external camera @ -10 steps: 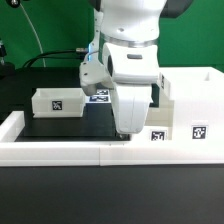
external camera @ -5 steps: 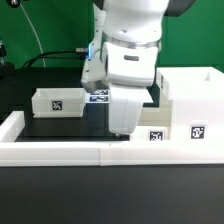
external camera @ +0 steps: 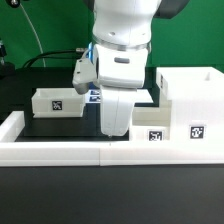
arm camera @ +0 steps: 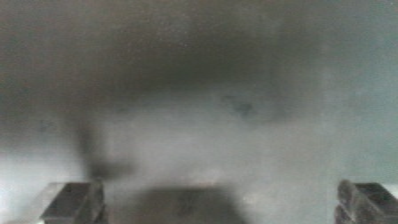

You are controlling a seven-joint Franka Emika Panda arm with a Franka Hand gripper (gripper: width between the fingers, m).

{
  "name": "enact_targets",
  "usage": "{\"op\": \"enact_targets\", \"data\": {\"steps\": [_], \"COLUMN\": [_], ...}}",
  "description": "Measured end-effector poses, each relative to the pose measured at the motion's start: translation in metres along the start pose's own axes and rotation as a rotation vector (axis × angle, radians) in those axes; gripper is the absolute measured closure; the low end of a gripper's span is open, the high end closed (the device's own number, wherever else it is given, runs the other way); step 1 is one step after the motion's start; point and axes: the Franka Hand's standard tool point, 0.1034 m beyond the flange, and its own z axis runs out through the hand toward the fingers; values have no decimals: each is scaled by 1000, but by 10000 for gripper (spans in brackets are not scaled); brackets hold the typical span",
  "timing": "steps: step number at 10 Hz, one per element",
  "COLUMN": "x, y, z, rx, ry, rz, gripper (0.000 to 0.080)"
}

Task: Assemble drawer

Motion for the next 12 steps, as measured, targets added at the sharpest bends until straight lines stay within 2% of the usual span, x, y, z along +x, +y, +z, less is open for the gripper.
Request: {"op": "enact_targets", "data": {"steps": [1, 3, 4, 5, 7, 8, 10, 12], "x": [0, 8, 18, 21, 42, 46, 51, 43], "y": [6, 26, 28, 27, 25, 24, 24, 24], "z": [-9, -23, -25, -26, -25, -24, -25, -24], "rx": [31, 28, 28, 35, 41, 43, 41, 42], "ry": [-5, -7, -11, -21, -36, -38, -43, -43], "rz": [-20, 3, 40, 96, 165, 164, 167, 134], "gripper": [151, 151, 151, 151, 151, 151, 151, 151]}}
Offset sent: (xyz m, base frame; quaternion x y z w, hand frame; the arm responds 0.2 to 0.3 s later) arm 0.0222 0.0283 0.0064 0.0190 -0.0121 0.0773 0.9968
